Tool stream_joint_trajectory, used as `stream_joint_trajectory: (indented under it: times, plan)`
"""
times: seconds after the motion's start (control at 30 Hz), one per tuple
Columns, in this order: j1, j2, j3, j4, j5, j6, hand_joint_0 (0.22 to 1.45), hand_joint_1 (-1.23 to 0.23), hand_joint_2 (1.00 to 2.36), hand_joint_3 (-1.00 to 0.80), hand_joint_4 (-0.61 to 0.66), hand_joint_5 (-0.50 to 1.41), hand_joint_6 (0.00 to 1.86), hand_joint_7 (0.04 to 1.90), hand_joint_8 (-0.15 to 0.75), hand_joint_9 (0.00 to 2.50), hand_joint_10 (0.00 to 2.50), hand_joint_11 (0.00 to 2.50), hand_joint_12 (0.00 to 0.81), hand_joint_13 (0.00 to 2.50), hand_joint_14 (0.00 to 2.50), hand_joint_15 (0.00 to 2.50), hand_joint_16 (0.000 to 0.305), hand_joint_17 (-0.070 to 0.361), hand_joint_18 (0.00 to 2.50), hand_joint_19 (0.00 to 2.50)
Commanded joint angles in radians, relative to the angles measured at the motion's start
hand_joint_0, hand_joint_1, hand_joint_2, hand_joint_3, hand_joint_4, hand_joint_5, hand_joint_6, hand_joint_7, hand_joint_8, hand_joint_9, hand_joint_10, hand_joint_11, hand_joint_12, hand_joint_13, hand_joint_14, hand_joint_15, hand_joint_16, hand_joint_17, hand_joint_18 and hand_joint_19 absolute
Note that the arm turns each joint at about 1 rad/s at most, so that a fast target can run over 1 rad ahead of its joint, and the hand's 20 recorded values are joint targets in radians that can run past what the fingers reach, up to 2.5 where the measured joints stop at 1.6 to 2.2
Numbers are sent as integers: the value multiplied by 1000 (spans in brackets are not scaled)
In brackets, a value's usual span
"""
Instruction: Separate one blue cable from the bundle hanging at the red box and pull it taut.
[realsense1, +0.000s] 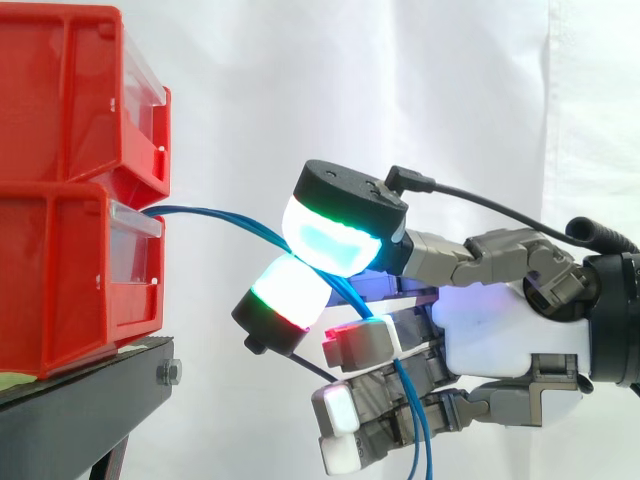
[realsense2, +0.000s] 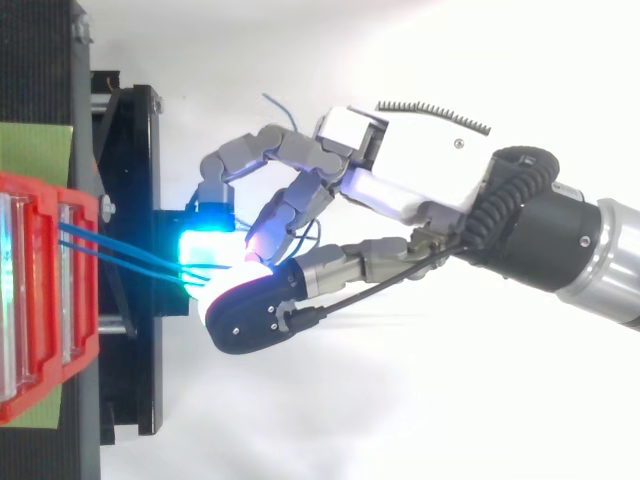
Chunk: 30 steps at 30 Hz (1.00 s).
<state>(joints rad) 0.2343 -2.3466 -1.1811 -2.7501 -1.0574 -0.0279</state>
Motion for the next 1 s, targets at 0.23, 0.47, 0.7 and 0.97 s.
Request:
stream_joint_trajectory:
  times: [0.23,0.47,0.7,0.97]
  plan:
    - [-10,1,0,-30,-12,5,701,-1029,1000,-500,-157,-156,936,1171,192,1309,23,1308,284,1086,27,738,38,86,733,578]
    - [-21,1,0,-40,-19,17,590,-1079,1000,-500,-112,-168,939,1136,195,1298,23,1323,290,1088,28,751,40,89,732,587]
    - [-35,1,1,-62,-21,22,520,-1050,1000,-500,-61,-180,940,1077,205,1294,21,1330,306,1108,28,747,44,98,756,608]
    - [-36,1,1,-77,-32,28,419,-980,1000,-500,-15,-187,937,1013,228,1283,18,1291,347,1147,25,737,53,119,817,597]
